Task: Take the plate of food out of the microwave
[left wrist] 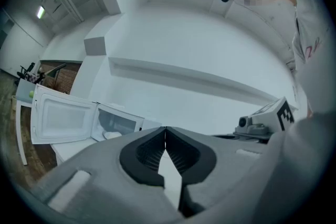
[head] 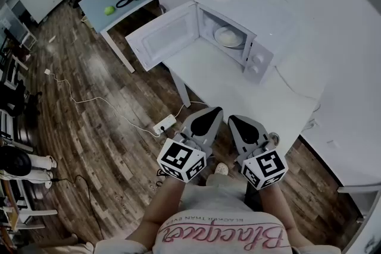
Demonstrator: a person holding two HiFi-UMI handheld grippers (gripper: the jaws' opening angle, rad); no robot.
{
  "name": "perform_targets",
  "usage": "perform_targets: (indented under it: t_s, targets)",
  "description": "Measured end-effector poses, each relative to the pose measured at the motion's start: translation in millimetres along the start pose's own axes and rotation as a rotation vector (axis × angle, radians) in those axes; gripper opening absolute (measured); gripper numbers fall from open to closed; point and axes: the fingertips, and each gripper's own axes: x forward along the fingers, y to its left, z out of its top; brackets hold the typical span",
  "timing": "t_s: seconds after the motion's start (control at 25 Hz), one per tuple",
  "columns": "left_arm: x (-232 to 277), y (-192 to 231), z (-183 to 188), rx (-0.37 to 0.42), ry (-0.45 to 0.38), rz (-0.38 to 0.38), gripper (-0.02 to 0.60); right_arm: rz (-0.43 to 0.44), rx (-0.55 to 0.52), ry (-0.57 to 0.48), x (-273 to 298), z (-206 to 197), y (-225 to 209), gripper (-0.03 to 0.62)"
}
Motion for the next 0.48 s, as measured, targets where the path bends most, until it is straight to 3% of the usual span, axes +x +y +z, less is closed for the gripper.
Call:
perform_targets:
  t_s: [0.24,0.48]
  targets:
    - [28.8,9.2,9.4,-0.018,-0.038,0.003,0.008,0.034,0.001,-0.007,15.2,6.4,-28.9,0.006]
    - [54.0,18.2,9.5,-0.047,-0.022,0.025,0.009,0.064,0.004,-0.009,24.1,8.0,-52.4,0.006]
